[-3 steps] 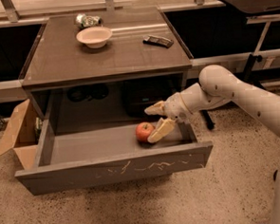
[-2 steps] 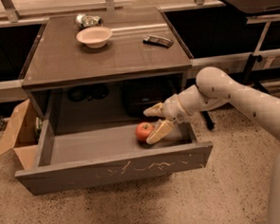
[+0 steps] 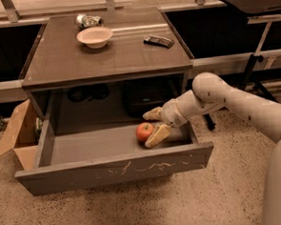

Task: Pick apple from top drawer and place on counter

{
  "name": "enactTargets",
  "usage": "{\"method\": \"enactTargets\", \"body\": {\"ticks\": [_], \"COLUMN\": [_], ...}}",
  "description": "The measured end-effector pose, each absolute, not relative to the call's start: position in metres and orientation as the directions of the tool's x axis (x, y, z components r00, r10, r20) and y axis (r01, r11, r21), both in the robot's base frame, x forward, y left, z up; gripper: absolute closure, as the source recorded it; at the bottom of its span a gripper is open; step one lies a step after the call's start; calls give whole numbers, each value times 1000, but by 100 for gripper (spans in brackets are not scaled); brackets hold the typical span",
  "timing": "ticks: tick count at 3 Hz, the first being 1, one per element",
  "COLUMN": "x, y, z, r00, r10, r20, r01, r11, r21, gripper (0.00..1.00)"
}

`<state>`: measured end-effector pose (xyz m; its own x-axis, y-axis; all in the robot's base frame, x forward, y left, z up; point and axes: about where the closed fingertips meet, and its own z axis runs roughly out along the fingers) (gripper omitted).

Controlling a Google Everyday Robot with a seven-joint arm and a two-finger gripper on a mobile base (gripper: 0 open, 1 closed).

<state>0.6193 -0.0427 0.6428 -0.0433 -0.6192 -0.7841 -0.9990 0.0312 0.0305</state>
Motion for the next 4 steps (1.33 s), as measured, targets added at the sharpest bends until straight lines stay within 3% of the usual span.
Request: {"method": "enactTargets", "body": {"ticks": [1, 2, 3, 4], "x": [620, 618, 618, 618], "y": [-40, -39, -39, -39], "z": [634, 626, 626, 626], "r00": [-42, -50, -50, -49], "r10": [-630, -632, -632, -632], "r20": [-776, -774, -774, -774], "r01": [-999, -999, -999, -999], "r11": [26, 18, 18, 18], "r21": [34, 50, 50, 49], "gripper": [44, 75, 98, 100]}}
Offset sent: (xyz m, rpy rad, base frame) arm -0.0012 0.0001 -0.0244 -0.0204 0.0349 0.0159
